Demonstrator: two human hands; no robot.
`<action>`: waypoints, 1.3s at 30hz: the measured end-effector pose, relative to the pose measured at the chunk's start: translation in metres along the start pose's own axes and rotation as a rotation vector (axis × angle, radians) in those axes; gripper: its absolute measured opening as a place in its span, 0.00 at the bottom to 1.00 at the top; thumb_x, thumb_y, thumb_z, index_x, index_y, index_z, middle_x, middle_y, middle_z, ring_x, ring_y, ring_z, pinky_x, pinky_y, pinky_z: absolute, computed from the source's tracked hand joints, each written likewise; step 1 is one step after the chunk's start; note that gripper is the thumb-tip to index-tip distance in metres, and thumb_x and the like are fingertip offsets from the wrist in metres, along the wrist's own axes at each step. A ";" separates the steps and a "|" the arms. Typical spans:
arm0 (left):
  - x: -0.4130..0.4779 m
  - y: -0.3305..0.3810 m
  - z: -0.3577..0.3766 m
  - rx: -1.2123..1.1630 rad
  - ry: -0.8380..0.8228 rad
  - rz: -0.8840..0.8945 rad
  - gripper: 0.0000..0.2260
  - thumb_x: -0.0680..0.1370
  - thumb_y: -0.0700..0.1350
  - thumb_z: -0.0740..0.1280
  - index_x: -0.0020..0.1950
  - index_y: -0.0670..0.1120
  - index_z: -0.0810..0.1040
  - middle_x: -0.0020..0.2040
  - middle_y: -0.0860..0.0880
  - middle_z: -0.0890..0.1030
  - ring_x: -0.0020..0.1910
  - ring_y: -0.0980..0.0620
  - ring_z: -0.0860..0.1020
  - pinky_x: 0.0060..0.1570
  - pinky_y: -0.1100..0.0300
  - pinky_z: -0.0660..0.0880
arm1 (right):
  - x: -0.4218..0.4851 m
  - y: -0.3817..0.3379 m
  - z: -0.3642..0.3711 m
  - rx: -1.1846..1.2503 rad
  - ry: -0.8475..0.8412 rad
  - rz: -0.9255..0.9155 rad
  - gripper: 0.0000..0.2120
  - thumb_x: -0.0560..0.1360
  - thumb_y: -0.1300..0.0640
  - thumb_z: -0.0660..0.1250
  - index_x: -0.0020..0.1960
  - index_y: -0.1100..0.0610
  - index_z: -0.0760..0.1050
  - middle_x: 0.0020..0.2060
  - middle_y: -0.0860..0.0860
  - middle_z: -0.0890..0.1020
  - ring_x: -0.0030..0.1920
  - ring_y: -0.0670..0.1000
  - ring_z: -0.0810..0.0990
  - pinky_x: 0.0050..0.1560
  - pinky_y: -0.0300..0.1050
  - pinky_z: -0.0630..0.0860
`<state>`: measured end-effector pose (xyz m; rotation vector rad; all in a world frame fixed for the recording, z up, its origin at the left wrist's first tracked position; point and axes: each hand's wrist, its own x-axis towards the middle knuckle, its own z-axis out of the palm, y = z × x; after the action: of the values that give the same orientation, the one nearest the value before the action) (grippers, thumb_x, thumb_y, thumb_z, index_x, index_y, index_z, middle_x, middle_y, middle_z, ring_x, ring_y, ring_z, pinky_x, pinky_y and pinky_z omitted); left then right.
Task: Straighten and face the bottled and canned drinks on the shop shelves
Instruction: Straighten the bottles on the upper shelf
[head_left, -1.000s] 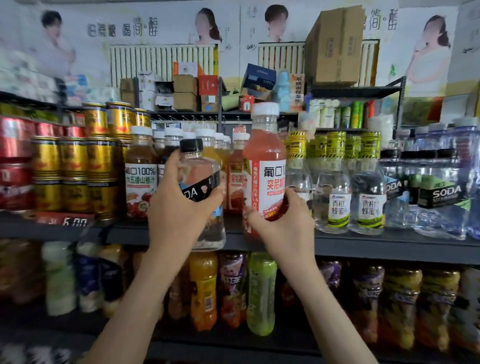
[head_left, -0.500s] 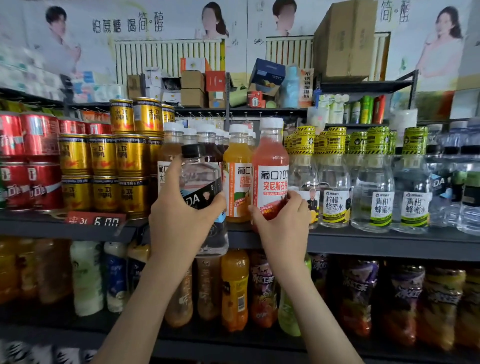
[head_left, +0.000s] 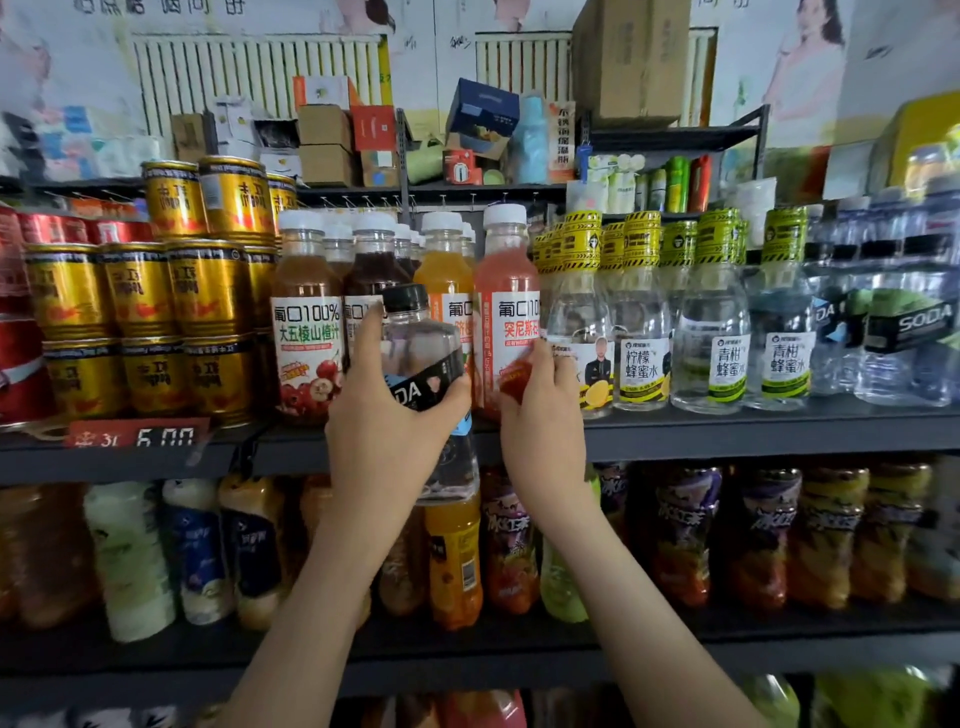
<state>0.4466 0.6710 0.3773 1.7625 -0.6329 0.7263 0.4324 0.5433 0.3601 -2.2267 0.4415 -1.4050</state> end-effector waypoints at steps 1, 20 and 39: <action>-0.001 0.002 0.003 0.005 -0.007 0.007 0.40 0.70 0.56 0.72 0.76 0.55 0.54 0.71 0.53 0.68 0.67 0.52 0.69 0.59 0.62 0.66 | -0.003 0.000 -0.004 0.053 0.008 -0.035 0.25 0.78 0.60 0.62 0.74 0.60 0.59 0.65 0.55 0.68 0.66 0.54 0.67 0.61 0.46 0.70; -0.059 0.151 0.157 -0.250 -0.199 0.197 0.48 0.66 0.63 0.70 0.77 0.59 0.44 0.74 0.56 0.64 0.68 0.55 0.67 0.61 0.64 0.67 | 0.007 0.140 -0.189 0.304 -0.147 -0.039 0.28 0.74 0.53 0.69 0.71 0.49 0.64 0.60 0.39 0.73 0.57 0.36 0.72 0.57 0.32 0.71; -0.070 0.152 0.309 0.304 -0.071 0.504 0.27 0.77 0.48 0.66 0.75 0.49 0.62 0.76 0.41 0.59 0.75 0.42 0.52 0.71 0.38 0.56 | 0.085 0.266 -0.215 0.072 0.044 -0.102 0.32 0.76 0.56 0.67 0.75 0.62 0.57 0.52 0.52 0.66 0.55 0.50 0.65 0.53 0.33 0.60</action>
<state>0.3409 0.3371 0.3485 1.9296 -1.0822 1.1549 0.2684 0.2316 0.3581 -2.1913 0.2901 -1.5004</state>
